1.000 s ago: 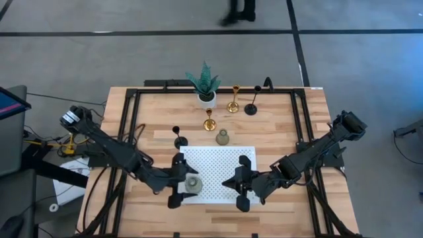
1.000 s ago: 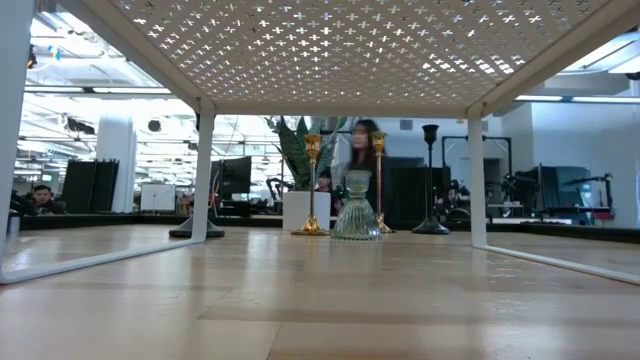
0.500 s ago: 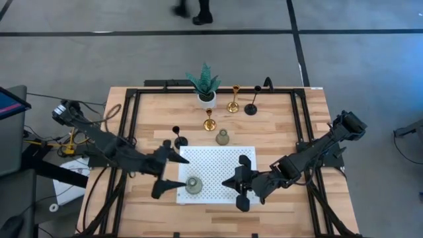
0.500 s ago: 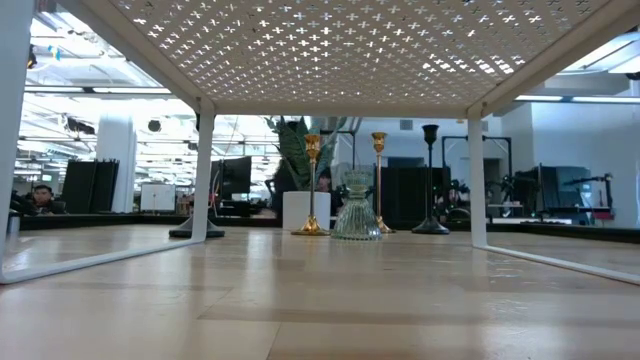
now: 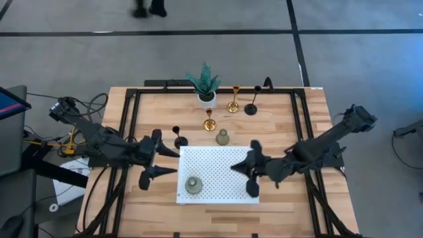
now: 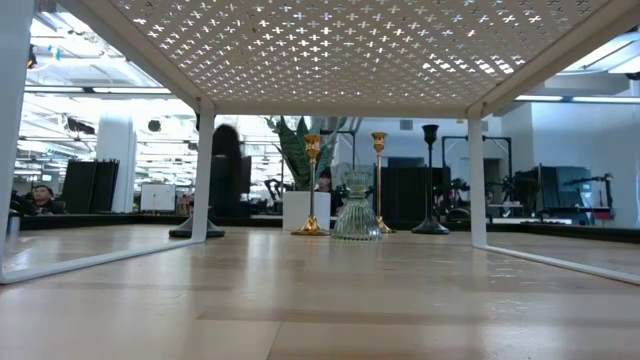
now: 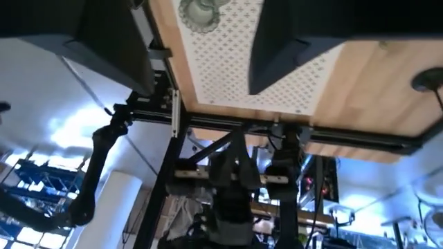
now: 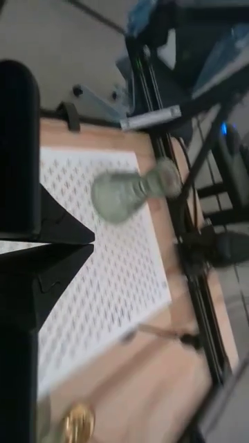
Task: Pick & Place candle stick holders
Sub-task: Put the bottom black candle holder on the shelf
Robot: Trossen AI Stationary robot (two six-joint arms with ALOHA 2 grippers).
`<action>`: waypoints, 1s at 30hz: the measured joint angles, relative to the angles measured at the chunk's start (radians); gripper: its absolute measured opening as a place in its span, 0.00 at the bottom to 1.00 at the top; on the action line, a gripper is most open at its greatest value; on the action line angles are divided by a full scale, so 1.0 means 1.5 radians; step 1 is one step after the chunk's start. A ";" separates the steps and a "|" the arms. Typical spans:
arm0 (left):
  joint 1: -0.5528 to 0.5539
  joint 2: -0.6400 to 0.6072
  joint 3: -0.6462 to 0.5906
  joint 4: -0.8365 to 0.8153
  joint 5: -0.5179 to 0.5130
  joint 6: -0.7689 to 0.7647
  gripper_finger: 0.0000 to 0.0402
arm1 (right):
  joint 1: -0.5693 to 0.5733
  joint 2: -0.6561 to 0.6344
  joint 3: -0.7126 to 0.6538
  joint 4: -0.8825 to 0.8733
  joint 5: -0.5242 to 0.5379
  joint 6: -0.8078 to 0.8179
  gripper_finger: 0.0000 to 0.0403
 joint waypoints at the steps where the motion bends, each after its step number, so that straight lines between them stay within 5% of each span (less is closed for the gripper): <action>1: 0.000 -0.005 0.000 -0.007 0.000 0.009 0.52 | 0.002 -0.012 0.000 -0.014 0.013 0.000 0.00; 9: 0.000 -0.034 0.000 -0.180 -0.116 0.009 0.21 | 0.008 -0.096 0.000 -0.088 0.082 -0.046 0.00; 15: 0.000 -0.036 0.000 -0.281 -0.255 0.008 0.08 | 0.006 -0.148 0.001 -0.150 0.094 -0.053 0.00; 21: 0.003 -0.036 -0.013 -0.335 -0.310 -0.088 0.02 | 0.006 -0.204 0.001 -0.212 0.094 -0.053 0.00; 30: 0.055 -0.041 -0.138 -0.346 -0.340 -0.178 0.05 | 0.006 -0.286 0.001 -0.315 0.126 -0.053 0.00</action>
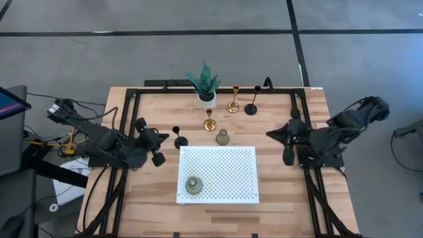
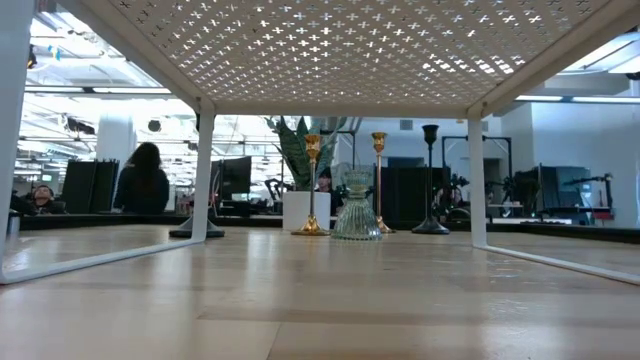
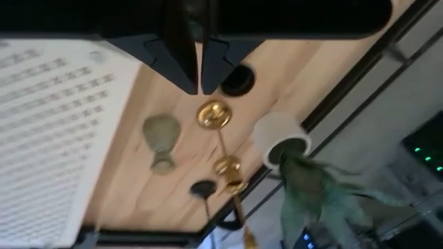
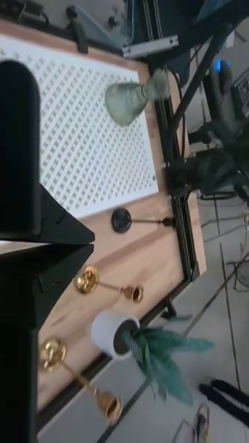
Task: Pick & Place candle stick holders
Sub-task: Put the bottom black candle holder on the shelf
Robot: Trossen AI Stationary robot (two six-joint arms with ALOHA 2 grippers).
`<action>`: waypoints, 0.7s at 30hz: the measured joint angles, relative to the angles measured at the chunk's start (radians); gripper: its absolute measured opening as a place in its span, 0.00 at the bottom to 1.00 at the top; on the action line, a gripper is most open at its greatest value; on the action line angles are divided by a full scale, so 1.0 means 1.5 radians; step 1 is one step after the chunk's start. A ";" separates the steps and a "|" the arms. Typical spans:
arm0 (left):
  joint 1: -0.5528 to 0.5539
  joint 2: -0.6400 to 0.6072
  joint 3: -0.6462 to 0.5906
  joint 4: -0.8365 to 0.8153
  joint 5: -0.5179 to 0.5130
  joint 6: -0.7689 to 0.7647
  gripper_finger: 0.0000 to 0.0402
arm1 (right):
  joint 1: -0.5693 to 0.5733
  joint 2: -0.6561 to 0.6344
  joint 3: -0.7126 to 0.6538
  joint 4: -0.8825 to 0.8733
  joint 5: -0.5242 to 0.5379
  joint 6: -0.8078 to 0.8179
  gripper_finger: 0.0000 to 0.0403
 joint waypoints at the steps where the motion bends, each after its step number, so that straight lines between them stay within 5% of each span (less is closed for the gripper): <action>1: 0.003 -0.009 -0.003 0.000 0.002 0.000 0.05 | 0.000 -0.007 0.000 -0.005 0.002 0.000 0.00; 13: 0.100 -0.279 -0.019 -0.037 0.151 0.034 0.02 | -0.001 -0.028 0.000 -0.012 0.038 -0.034 0.00; 21: 0.121 -0.370 -0.129 -0.026 0.198 0.055 0.02 | -0.023 -0.022 0.000 0.002 0.086 -0.034 0.00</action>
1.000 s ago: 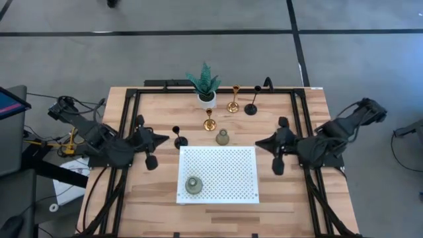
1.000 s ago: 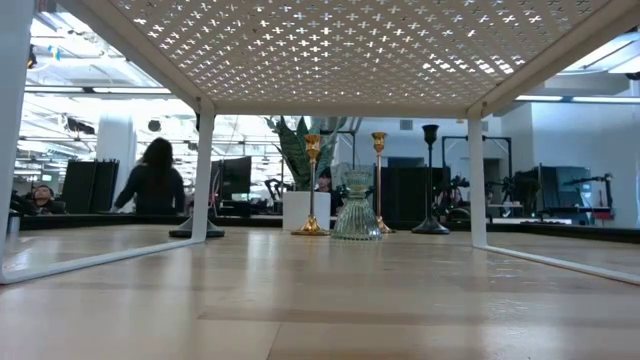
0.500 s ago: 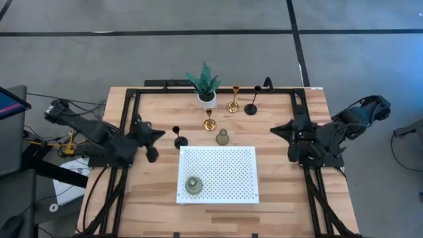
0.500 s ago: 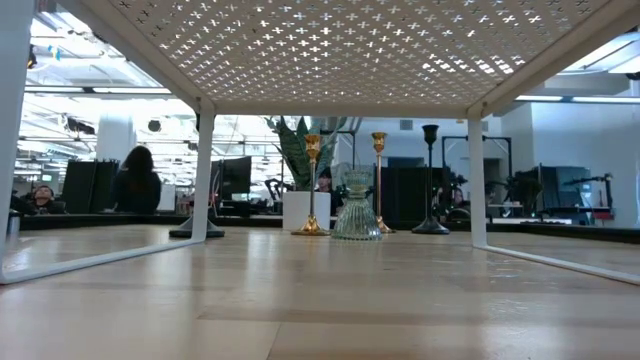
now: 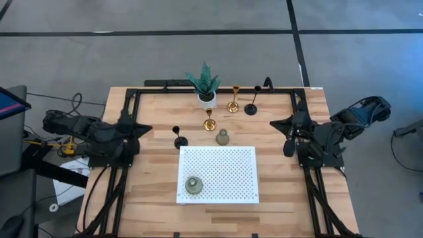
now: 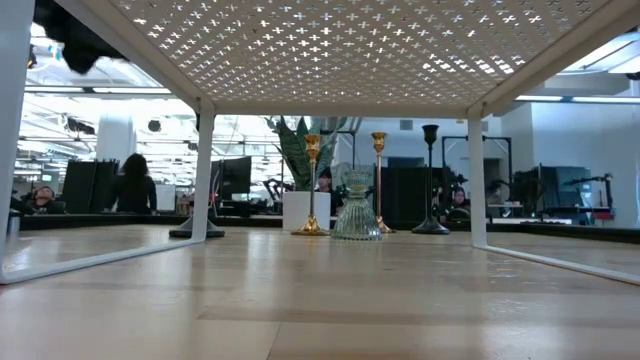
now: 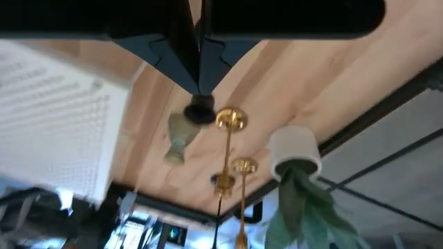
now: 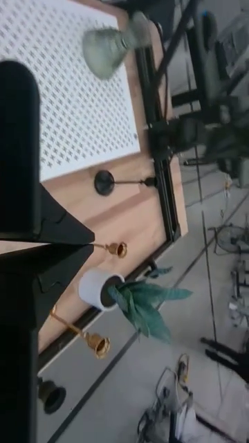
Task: Pick & Place candle stick holders
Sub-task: Put the bottom black candle holder on the shelf
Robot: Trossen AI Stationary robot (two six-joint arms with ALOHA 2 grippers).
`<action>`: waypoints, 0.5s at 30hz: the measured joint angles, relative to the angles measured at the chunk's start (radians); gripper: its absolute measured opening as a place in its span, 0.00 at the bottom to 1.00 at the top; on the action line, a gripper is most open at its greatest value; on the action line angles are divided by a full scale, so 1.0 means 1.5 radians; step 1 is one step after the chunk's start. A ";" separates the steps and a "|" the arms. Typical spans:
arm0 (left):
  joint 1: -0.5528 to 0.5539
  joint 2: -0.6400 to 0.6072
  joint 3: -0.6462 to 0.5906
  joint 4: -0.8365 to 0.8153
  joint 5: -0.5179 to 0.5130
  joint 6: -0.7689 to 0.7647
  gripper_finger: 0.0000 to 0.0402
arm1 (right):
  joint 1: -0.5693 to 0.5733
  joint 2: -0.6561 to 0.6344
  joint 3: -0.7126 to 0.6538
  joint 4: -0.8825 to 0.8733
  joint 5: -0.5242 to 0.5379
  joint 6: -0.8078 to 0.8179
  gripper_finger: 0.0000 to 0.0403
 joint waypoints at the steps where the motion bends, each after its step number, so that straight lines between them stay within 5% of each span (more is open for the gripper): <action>1: 0.000 0.000 -0.017 0.015 0.000 0.001 0.02 | -0.005 0.000 0.000 0.006 0.002 0.000 0.00; 8: 0.005 0.001 -0.124 0.117 -0.004 0.047 0.01 | -0.044 0.000 0.000 0.014 0.001 0.000 0.00; 15: 0.053 0.000 -0.205 0.230 0.061 0.051 0.01 | -0.075 0.000 0.000 0.024 0.001 -0.001 0.00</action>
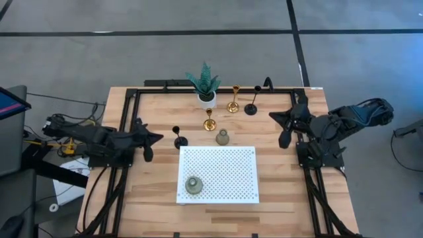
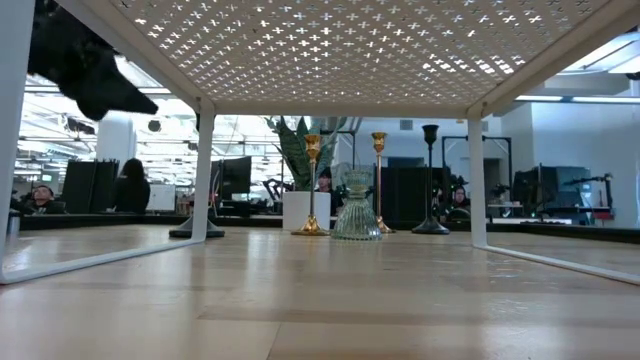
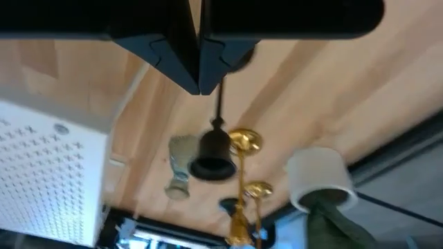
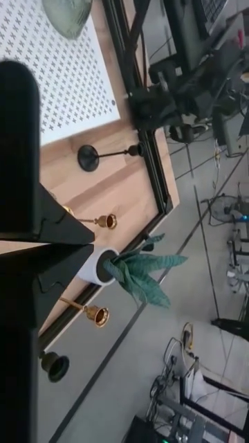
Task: Pick & Place candle stick holders
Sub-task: Put the bottom black candle holder on the shelf
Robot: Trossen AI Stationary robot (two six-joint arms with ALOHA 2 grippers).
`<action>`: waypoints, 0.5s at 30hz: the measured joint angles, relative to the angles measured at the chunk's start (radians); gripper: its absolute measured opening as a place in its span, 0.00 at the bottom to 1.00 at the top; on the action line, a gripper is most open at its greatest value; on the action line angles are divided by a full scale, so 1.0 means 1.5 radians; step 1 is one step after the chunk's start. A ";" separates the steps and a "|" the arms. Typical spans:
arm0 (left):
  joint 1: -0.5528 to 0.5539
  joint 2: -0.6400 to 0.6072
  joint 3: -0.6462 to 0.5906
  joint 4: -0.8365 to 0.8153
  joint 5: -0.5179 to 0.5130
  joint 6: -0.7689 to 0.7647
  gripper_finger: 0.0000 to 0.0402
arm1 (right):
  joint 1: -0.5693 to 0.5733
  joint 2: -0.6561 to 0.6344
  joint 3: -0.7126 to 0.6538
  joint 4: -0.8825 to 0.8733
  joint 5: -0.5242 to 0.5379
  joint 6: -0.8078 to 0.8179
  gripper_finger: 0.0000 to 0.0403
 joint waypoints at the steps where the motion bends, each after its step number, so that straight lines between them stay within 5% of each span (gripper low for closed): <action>1: 0.010 0.000 -0.007 0.012 0.021 0.002 0.01 | -0.002 0.000 0.000 0.000 0.000 0.000 0.00; 15: 0.234 0.004 -0.125 0.207 0.292 0.014 0.02 | -0.003 0.000 0.000 0.002 -0.001 0.000 0.00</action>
